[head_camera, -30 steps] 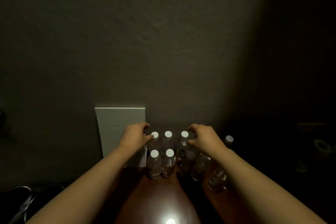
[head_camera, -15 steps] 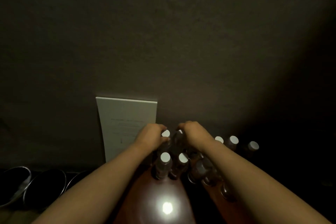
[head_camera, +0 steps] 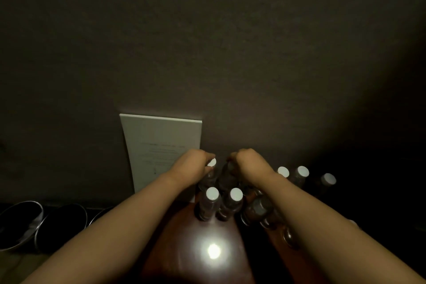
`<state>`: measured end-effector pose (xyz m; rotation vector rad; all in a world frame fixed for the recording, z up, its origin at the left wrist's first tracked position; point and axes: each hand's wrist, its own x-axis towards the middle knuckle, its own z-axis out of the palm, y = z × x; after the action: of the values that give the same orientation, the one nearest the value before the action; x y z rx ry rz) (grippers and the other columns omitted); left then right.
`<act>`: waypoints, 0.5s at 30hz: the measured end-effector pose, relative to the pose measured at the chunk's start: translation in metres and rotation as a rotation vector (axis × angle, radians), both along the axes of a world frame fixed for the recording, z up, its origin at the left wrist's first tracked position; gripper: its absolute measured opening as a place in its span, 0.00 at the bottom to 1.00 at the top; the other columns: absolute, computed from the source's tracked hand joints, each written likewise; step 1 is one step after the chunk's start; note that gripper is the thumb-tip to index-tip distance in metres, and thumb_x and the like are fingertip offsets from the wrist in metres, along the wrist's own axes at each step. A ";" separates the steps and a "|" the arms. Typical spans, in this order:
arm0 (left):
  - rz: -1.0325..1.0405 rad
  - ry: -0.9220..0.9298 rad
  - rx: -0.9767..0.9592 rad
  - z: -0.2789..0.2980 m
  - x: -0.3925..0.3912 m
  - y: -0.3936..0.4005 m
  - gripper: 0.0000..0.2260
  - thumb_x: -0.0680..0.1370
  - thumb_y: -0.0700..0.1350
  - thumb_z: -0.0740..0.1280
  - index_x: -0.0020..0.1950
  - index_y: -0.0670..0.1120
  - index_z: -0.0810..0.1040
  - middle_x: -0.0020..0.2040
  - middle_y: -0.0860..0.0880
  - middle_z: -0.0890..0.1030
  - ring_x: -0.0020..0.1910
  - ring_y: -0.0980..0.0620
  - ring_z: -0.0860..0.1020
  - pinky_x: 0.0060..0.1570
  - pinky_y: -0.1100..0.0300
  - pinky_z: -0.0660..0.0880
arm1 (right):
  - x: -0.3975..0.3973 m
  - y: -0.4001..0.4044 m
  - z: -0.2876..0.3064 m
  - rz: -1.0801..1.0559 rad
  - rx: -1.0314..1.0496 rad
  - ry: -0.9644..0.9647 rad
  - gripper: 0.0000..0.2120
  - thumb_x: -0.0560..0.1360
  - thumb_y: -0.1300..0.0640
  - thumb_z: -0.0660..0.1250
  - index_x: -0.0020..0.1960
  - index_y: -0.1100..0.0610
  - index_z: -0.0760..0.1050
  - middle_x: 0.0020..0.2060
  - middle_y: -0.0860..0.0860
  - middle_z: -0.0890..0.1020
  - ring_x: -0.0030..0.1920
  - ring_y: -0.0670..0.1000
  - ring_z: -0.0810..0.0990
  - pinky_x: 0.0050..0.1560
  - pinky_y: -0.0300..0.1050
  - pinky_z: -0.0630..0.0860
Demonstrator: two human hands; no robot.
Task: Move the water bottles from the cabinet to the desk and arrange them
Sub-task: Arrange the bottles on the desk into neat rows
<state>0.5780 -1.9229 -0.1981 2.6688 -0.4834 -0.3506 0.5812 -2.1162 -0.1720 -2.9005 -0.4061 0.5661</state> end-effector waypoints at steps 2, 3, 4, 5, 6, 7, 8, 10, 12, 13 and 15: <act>-0.014 0.001 0.007 0.001 0.000 0.000 0.13 0.76 0.46 0.66 0.58 0.42 0.80 0.55 0.42 0.83 0.55 0.42 0.80 0.54 0.49 0.76 | 0.000 0.001 -0.001 -0.003 -0.017 0.005 0.20 0.78 0.55 0.66 0.70 0.53 0.74 0.62 0.57 0.77 0.61 0.59 0.77 0.60 0.50 0.75; -0.021 -0.004 0.008 0.002 -0.001 0.000 0.13 0.77 0.45 0.66 0.60 0.42 0.80 0.56 0.42 0.83 0.56 0.41 0.80 0.56 0.49 0.76 | -0.001 0.000 -0.002 -0.006 -0.009 -0.008 0.19 0.78 0.55 0.66 0.69 0.54 0.75 0.61 0.57 0.78 0.60 0.59 0.77 0.59 0.50 0.75; -0.026 -0.004 0.008 0.003 -0.001 -0.001 0.14 0.78 0.44 0.66 0.61 0.42 0.79 0.58 0.42 0.82 0.58 0.41 0.79 0.57 0.50 0.75 | -0.002 0.000 -0.004 -0.014 -0.001 -0.022 0.18 0.78 0.54 0.66 0.67 0.55 0.75 0.59 0.58 0.78 0.59 0.60 0.78 0.58 0.50 0.76; -0.028 0.000 0.011 0.003 -0.002 -0.001 0.14 0.78 0.44 0.66 0.63 0.42 0.79 0.60 0.42 0.82 0.59 0.41 0.79 0.58 0.50 0.75 | -0.003 0.000 -0.005 -0.024 0.005 -0.034 0.17 0.78 0.53 0.66 0.65 0.56 0.76 0.57 0.58 0.78 0.57 0.60 0.78 0.57 0.51 0.76; -0.027 0.001 0.015 0.004 -0.003 -0.002 0.15 0.78 0.43 0.65 0.65 0.42 0.78 0.61 0.42 0.81 0.60 0.41 0.78 0.60 0.51 0.74 | -0.003 0.000 -0.006 -0.030 0.007 -0.044 0.16 0.78 0.53 0.67 0.64 0.56 0.77 0.56 0.58 0.79 0.56 0.60 0.79 0.56 0.51 0.76; -0.027 0.000 0.020 0.004 -0.003 -0.002 0.16 0.79 0.43 0.65 0.66 0.42 0.77 0.62 0.42 0.81 0.61 0.41 0.77 0.60 0.51 0.73 | -0.003 0.000 -0.006 -0.031 0.006 -0.044 0.16 0.78 0.52 0.67 0.63 0.57 0.77 0.55 0.58 0.79 0.56 0.60 0.79 0.55 0.51 0.77; -0.023 -0.002 0.023 0.003 -0.004 -0.003 0.16 0.79 0.43 0.65 0.67 0.43 0.76 0.62 0.42 0.80 0.62 0.41 0.77 0.61 0.51 0.73 | -0.003 0.001 -0.004 -0.029 0.003 -0.037 0.17 0.77 0.52 0.68 0.64 0.56 0.77 0.55 0.58 0.80 0.56 0.60 0.79 0.55 0.51 0.77; -0.007 -0.010 0.026 0.002 -0.004 -0.003 0.18 0.79 0.44 0.65 0.69 0.44 0.75 0.63 0.42 0.79 0.62 0.41 0.77 0.62 0.52 0.73 | -0.002 -0.001 -0.001 -0.020 0.014 -0.012 0.20 0.77 0.52 0.68 0.67 0.55 0.75 0.57 0.58 0.79 0.57 0.60 0.79 0.57 0.50 0.77; 0.002 -0.015 0.031 0.001 -0.005 -0.005 0.20 0.79 0.45 0.66 0.71 0.44 0.74 0.63 0.41 0.79 0.63 0.41 0.77 0.62 0.53 0.72 | -0.003 -0.005 0.000 0.005 0.037 0.004 0.22 0.77 0.55 0.68 0.71 0.52 0.72 0.60 0.57 0.78 0.60 0.59 0.78 0.58 0.50 0.75; 0.009 -0.017 0.038 0.001 -0.005 -0.005 0.21 0.79 0.45 0.66 0.72 0.45 0.73 0.64 0.42 0.79 0.63 0.42 0.76 0.62 0.54 0.72 | -0.004 -0.008 0.000 0.022 0.044 0.000 0.23 0.77 0.57 0.67 0.72 0.51 0.71 0.61 0.56 0.77 0.60 0.58 0.77 0.58 0.49 0.75; 0.029 -0.021 0.039 -0.001 -0.005 -0.006 0.22 0.80 0.47 0.66 0.74 0.46 0.71 0.65 0.42 0.78 0.64 0.43 0.76 0.63 0.55 0.71 | -0.004 -0.011 -0.002 0.047 0.037 -0.015 0.23 0.76 0.60 0.67 0.71 0.50 0.71 0.60 0.55 0.77 0.59 0.57 0.78 0.57 0.48 0.74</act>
<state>0.5727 -1.9290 -0.1992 2.7163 -0.4477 -0.3269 0.5768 -2.1270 -0.1735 -2.8681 -0.4832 0.5380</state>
